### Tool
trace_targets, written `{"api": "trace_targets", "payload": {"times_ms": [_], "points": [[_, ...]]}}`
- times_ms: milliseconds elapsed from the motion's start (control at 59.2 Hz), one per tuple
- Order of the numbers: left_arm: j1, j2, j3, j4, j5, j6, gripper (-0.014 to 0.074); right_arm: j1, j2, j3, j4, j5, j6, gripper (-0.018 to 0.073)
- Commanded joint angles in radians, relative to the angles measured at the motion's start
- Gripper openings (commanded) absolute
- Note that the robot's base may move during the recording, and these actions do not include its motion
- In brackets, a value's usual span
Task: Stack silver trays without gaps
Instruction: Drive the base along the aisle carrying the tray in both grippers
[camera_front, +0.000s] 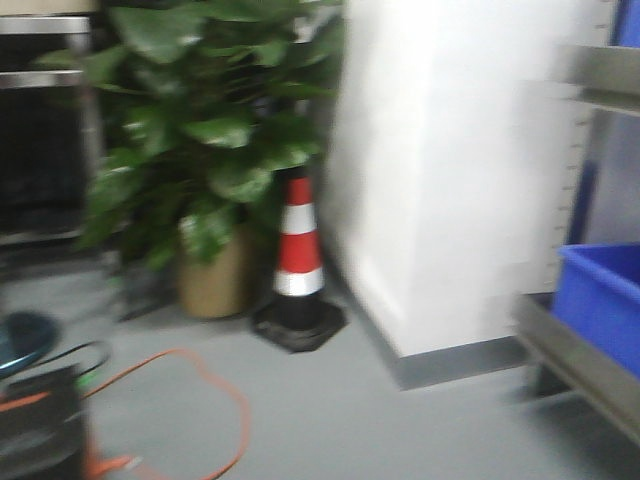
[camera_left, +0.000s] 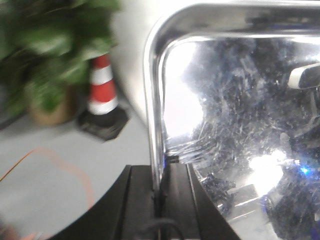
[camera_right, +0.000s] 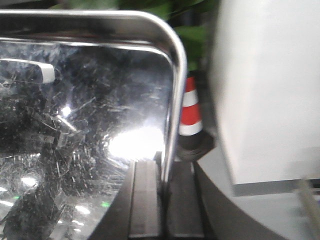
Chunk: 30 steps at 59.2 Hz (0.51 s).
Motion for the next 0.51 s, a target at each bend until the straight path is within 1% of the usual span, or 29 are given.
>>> {"api": "trace_targets", "payload": {"times_ms": [0,287,490], "points": [[-0.001,-0.013,-0.009,0.013,-0.042,0.007,-0.002,0.003,-0.009,-0.005,-0.011,-0.035,-0.016,-0.0081],[-0.001,-0.013,-0.009,0.102,-0.042,0.007,-0.002,0.003,-0.009,-0.005,-0.011,-0.035,-0.016,-0.0081],[-0.001,-0.013,-0.009,0.105,-0.042,0.007,-0.002,0.003,-0.009,-0.005,-0.011,-0.035,-0.016,-0.0081]]}}
